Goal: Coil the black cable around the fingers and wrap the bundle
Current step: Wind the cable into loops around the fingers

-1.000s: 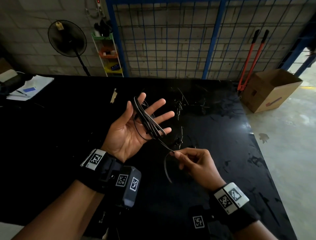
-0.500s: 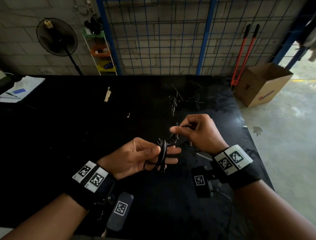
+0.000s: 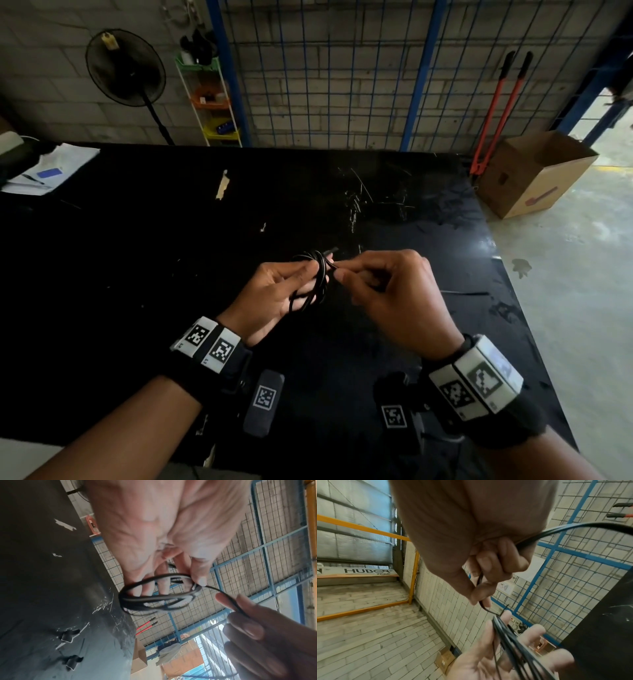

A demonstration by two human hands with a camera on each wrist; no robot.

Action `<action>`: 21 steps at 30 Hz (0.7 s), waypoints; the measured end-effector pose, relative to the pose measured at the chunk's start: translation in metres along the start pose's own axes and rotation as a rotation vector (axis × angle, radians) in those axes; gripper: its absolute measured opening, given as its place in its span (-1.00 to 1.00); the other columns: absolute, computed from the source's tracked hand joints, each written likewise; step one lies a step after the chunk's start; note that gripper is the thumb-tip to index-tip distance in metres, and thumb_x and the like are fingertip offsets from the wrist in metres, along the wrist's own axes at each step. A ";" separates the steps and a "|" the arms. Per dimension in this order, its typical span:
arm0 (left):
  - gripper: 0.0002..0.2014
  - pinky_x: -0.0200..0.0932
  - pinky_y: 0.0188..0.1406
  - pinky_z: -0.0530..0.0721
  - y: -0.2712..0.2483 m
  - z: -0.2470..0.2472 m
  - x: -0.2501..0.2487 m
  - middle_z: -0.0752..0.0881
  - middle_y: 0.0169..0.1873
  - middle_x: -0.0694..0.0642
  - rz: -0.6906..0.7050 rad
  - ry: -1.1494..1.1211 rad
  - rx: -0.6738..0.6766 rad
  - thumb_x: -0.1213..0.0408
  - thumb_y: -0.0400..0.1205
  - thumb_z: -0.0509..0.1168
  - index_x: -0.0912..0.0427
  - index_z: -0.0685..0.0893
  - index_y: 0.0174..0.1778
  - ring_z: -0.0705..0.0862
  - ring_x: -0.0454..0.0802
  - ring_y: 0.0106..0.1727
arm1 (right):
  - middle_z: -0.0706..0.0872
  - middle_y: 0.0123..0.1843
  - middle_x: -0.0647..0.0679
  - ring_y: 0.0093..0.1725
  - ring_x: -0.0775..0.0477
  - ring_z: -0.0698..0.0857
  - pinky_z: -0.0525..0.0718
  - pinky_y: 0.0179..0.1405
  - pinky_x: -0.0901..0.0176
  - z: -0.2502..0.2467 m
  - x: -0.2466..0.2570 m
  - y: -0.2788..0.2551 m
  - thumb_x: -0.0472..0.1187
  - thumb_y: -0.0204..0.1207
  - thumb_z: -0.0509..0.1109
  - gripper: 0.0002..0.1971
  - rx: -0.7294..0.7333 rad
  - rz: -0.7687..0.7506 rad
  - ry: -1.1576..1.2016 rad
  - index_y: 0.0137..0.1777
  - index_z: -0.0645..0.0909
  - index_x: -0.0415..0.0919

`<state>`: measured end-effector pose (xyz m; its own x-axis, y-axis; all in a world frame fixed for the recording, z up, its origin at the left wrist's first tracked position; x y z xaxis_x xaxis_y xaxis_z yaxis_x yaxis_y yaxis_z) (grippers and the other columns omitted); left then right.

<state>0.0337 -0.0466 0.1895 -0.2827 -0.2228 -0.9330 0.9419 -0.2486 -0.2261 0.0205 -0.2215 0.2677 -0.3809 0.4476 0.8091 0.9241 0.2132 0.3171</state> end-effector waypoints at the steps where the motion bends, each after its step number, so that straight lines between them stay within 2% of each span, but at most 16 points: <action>1: -0.66 0.22 0.48 0.66 0.001 -0.001 -0.002 0.75 0.46 0.13 0.013 -0.018 -0.024 0.14 0.70 0.30 0.16 0.82 0.31 0.71 0.15 0.51 | 0.63 -0.56 0.38 -0.48 0.10 0.73 0.66 -0.42 0.28 0.002 0.000 -0.004 -0.22 0.59 0.59 -0.91 -0.012 -0.001 0.021 -0.02 0.93 -0.05; 2: -0.65 0.23 0.51 0.63 0.003 -0.002 -0.003 0.72 0.50 0.11 0.023 -0.040 -0.045 0.11 0.70 0.30 0.10 0.80 0.35 0.69 0.14 0.52 | 0.63 -0.57 0.33 -0.48 0.05 0.75 0.73 -0.39 0.16 0.005 0.000 -0.008 -0.22 0.60 0.58 -0.90 -0.017 0.005 0.050 -0.01 0.93 -0.05; 4: -0.60 0.25 0.55 0.60 0.005 -0.003 -0.008 0.68 0.54 0.13 0.041 -0.094 -0.082 0.05 0.69 0.29 0.01 0.74 0.43 0.69 0.15 0.53 | 0.72 -0.54 0.20 -0.46 -0.01 0.80 0.77 -0.36 0.11 0.011 -0.003 -0.016 -0.24 0.62 0.56 -0.87 -0.023 0.039 0.123 0.03 0.93 -0.05; 6: -0.56 0.23 0.53 0.62 0.008 -0.001 -0.013 0.67 0.55 0.14 0.063 -0.140 -0.098 0.01 0.68 0.27 -0.03 0.68 0.48 0.69 0.16 0.52 | 0.79 -0.49 0.02 -0.51 0.05 0.75 0.70 -0.41 0.24 0.018 -0.010 -0.021 -0.25 0.63 0.55 -0.84 -0.020 0.089 0.220 0.12 0.92 -0.04; 8: -0.55 0.25 0.51 0.63 0.011 0.002 -0.017 0.67 0.55 0.15 0.077 -0.196 -0.097 0.00 0.68 0.26 -0.05 0.66 0.49 0.69 0.18 0.53 | 0.78 -0.48 0.00 -0.56 0.22 0.62 0.56 -0.44 0.43 0.024 -0.016 -0.025 -0.25 0.64 0.53 -0.81 0.001 0.116 0.290 0.18 0.90 -0.05; 10: -0.56 0.31 0.53 0.60 0.014 0.004 -0.019 0.68 0.54 0.17 0.074 -0.273 -0.072 -0.01 0.70 0.24 -0.05 0.64 0.51 0.67 0.23 0.54 | 0.77 -0.48 -0.02 -0.58 0.26 0.55 0.48 -0.46 0.51 0.029 -0.024 -0.027 -0.28 0.65 0.52 -0.79 0.008 0.131 0.319 0.20 0.89 -0.08; 13: -0.52 0.44 0.54 0.54 0.016 0.005 -0.024 0.65 0.56 0.23 0.081 -0.393 -0.016 -0.01 0.73 0.18 -0.02 0.57 0.58 0.64 0.34 0.55 | 0.77 -0.48 -0.09 -0.61 0.25 0.50 0.42 -0.53 0.50 0.036 -0.045 -0.028 -0.29 0.66 0.51 -0.81 0.018 0.207 0.388 0.17 0.90 -0.10; 17: -0.58 0.55 0.52 0.48 0.014 0.003 -0.038 0.60 0.59 0.32 0.137 -0.536 0.096 -0.02 0.74 0.14 -0.04 0.70 0.45 0.58 0.47 0.57 | 0.77 -0.45 -0.07 -0.60 0.17 0.45 0.38 -0.58 0.34 0.048 -0.079 -0.033 -0.22 0.67 0.51 -0.84 0.068 0.327 0.473 0.11 0.91 -0.02; 19: -0.59 0.56 0.53 0.47 0.011 0.001 -0.047 0.53 0.64 0.34 0.149 -0.592 0.186 -0.01 0.76 0.11 -0.04 0.71 0.43 0.50 0.50 0.62 | 0.76 -0.45 -0.03 -0.56 0.08 0.44 0.37 -0.55 0.25 0.052 -0.092 -0.035 -0.19 0.66 0.51 -0.83 0.088 0.353 0.471 0.10 0.91 0.04; 21: -0.59 0.59 0.58 0.38 0.007 0.003 -0.054 0.41 0.69 0.35 0.134 -0.621 0.294 0.02 0.79 0.12 0.01 0.68 0.47 0.34 0.52 0.69 | 0.74 -0.46 0.01 -0.49 -0.03 0.49 0.41 -0.50 0.20 0.052 -0.099 -0.036 -0.16 0.64 0.53 -0.85 0.098 0.358 0.466 0.07 0.92 0.03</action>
<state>0.0547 -0.0393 0.2390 -0.3014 -0.7449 -0.5953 0.9123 -0.4068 0.0470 0.0236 -0.2284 0.1505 0.0283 0.0833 0.9961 0.9770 0.2084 -0.0451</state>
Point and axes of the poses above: each hand's wrist, its own y-axis towards the middle knuckle, its own z-axis out of the palm, x = y × z, the point moved 7 cm from there along y, towards the middle knuckle
